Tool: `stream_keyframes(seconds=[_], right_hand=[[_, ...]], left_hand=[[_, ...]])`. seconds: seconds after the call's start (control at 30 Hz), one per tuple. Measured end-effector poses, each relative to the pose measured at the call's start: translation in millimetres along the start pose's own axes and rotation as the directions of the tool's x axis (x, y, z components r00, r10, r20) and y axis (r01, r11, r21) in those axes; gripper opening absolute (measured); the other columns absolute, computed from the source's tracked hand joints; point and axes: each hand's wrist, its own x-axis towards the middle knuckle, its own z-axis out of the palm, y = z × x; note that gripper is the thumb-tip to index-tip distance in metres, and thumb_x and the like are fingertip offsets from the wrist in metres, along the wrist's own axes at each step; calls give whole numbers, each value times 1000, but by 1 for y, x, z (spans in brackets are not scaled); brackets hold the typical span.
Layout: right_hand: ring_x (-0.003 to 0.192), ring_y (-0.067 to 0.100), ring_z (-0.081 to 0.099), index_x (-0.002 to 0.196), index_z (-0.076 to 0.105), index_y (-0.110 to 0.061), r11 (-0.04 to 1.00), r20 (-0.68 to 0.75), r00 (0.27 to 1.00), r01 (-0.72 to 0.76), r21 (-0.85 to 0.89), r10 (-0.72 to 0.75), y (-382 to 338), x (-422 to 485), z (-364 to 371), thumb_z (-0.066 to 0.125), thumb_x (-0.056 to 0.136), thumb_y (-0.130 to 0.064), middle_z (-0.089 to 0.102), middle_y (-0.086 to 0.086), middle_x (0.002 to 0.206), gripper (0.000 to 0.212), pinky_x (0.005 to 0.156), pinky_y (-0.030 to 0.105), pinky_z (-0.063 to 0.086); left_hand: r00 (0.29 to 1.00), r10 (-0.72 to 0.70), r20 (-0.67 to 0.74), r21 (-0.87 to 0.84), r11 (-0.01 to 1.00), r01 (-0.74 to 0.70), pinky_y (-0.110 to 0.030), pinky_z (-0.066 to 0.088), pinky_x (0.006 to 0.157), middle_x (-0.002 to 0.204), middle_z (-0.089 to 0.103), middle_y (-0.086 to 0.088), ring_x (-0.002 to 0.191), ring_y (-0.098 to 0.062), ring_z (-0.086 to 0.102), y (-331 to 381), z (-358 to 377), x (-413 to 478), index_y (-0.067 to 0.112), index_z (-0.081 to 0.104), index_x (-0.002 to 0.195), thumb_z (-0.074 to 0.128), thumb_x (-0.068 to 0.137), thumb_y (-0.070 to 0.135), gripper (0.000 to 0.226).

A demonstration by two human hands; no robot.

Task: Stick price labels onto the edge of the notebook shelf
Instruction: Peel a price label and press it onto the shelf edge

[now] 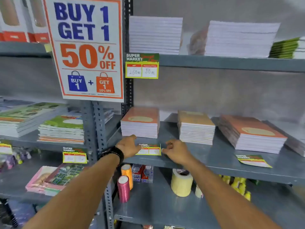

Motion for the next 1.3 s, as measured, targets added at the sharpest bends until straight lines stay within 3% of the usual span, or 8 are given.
stream_keyframes(seconds=[0.17,0.27,0.4,0.57,0.7,0.9,1.13,1.3], right_hand=[[104,20,61,123,57,-10,995,10,995,-100,8,100,-10,23,13,75,78,-26,66,7,118,51,79,20,41],[107,20,60,127,51,-8,990,47,991,-131,46,129,-19,29,19,78,75,-27,63,7,121,62,83,26,45],[97,20,63,114,54,-10,982,46,983,-182,40,180,-23,39,29,84,64,-19,65,5,107,60,85,33,53],[88,27,70,86,66,-10,856,65,952,-297,424,298,-26,44,33,82,66,4,72,16,96,29,84,43,58],[94,30,70,93,69,-1,759,145,967,-253,600,208,-29,32,30,70,79,9,71,22,102,17,85,40,58],[83,16,70,97,71,-8,848,96,993,-109,519,69,-37,6,22,67,86,-2,73,12,96,14,73,29,59],[71,11,66,91,71,-10,927,59,995,51,372,-79,-21,-23,42,73,77,3,71,6,83,19,68,21,55],[82,7,68,91,75,-18,982,7,988,155,104,-156,-22,-31,54,71,81,-8,75,-5,88,15,75,19,52]], left_hand=[[999,47,-24,-41,998,-48,-38,51,93,128,60,-9,109,-27,60,-4,3,20,13,44,134,67,81,42,63],[997,63,-32,-124,990,-67,-30,50,88,123,63,-6,104,-22,60,-4,8,25,16,47,131,75,76,35,64],[999,40,-17,-256,966,-43,-26,49,78,108,62,-2,98,-21,61,-3,12,30,17,48,129,78,75,23,61],[999,33,5,-478,878,-26,-37,54,88,109,59,-6,97,-23,61,-4,9,30,13,49,130,78,75,8,62],[997,70,-20,-516,854,-70,-31,48,91,117,55,-4,110,-24,57,-7,2,21,13,52,127,77,80,19,54],[986,167,-18,-611,779,-143,-23,52,59,83,72,-4,68,-10,66,-9,-5,-12,16,67,87,75,81,9,12],[959,263,-103,-406,869,-282,-40,56,78,83,74,5,81,-20,70,-27,27,-41,27,69,83,73,83,17,11],[954,243,-177,-320,902,-289,-34,54,69,79,71,11,73,-10,65,-35,39,-50,30,66,85,69,84,20,10]])
